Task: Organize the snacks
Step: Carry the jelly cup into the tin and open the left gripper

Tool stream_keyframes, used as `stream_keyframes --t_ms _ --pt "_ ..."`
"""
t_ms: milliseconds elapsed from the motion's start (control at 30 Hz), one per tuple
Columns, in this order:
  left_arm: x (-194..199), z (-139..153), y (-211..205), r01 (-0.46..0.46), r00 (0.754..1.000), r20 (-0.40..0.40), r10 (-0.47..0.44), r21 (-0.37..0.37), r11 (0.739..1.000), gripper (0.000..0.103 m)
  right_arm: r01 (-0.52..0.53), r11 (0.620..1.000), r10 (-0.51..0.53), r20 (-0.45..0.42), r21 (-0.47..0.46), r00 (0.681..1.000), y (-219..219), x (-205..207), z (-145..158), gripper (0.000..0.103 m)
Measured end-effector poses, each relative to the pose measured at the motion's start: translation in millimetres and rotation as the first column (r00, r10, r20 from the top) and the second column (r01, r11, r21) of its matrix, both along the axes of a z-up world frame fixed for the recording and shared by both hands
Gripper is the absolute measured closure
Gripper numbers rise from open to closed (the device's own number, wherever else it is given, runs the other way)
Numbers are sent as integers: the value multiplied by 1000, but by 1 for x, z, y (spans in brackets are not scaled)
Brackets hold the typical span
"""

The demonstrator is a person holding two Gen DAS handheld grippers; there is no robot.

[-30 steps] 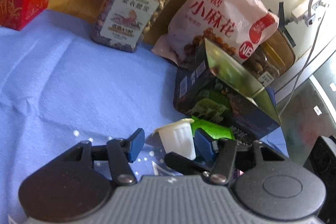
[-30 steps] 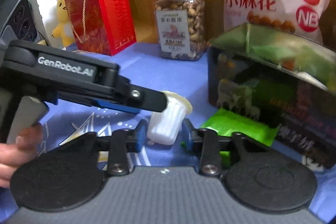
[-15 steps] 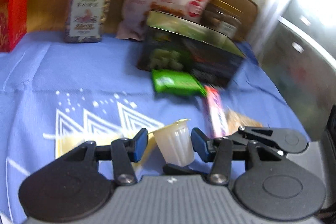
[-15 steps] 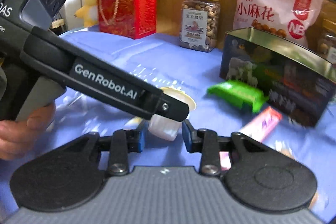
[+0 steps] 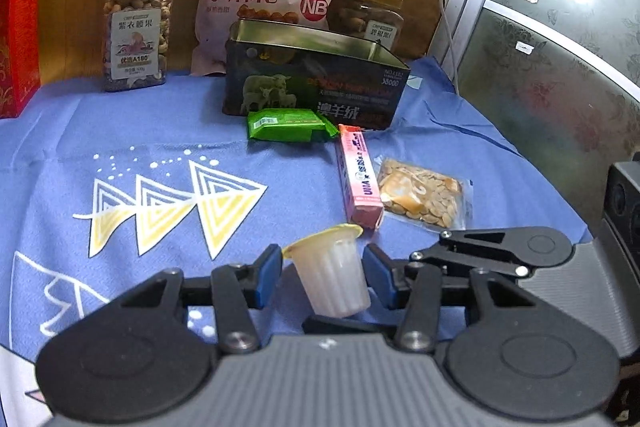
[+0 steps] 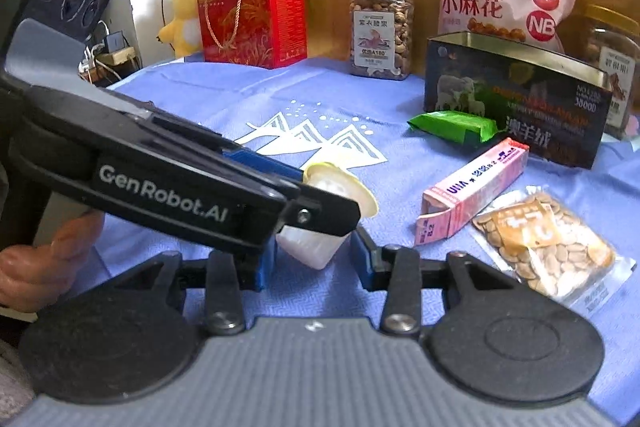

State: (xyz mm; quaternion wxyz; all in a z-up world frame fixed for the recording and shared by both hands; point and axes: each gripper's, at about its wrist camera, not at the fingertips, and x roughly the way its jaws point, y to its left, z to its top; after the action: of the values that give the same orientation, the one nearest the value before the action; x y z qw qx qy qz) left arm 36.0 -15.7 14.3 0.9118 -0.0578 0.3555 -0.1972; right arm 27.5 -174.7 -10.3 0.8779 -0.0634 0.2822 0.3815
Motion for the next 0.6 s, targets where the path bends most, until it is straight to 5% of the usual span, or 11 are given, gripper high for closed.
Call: stream_keyframes --t_ms 267,600 --pt "26 36 -20 62 995 76 -62 0 998 58 61 997 -65 67 53 996 -19 14 14 61" --pt "133 80 -77 65 989 134 -63 -10 998 58 178 979 -198 262 100 944 -57 88 53 61"
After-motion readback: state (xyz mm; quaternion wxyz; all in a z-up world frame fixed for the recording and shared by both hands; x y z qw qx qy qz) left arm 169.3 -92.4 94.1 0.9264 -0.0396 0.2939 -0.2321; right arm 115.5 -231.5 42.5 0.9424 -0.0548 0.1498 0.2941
